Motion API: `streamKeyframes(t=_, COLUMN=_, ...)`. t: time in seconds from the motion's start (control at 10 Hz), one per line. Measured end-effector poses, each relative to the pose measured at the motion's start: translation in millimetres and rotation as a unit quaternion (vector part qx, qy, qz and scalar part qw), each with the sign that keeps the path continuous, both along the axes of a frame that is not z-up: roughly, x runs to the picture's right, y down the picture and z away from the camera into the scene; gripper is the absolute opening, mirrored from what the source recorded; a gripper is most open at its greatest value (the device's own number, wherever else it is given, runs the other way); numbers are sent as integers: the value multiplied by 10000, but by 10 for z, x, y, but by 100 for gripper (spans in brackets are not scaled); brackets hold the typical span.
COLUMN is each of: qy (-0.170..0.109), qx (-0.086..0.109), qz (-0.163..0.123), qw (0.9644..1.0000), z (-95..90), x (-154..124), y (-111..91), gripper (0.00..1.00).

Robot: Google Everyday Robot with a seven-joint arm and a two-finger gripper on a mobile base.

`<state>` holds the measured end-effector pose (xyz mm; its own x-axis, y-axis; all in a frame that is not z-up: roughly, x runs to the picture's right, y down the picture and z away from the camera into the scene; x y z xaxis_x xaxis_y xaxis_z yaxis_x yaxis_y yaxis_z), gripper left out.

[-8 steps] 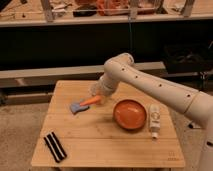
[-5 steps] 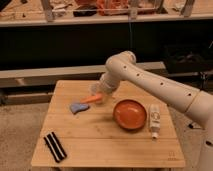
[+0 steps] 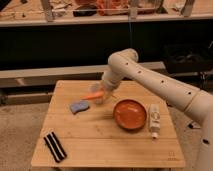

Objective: Place the pepper in the ceramic cup

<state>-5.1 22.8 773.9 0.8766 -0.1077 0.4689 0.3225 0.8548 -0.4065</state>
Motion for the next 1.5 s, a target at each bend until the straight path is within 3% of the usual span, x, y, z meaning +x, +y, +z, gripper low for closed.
streamKeyframes(t=0.5, qy=97, qx=-178, qz=209, qw=9996, z=136, x=105, y=-204, gripper=0)
streamKeyframes(t=0.9, qy=171, qx=-370, qz=276, qw=9988, z=184, x=150, y=-270, gripper=13)
streamKeyframes(t=1.2, qy=212, qx=-464, qz=307, qw=9982, z=243, x=185, y=-334, gripper=2)
streamKeyframes(t=1.5, qy=251, qx=-536, qz=316, qw=9977, z=294, x=211, y=-390, gripper=2)
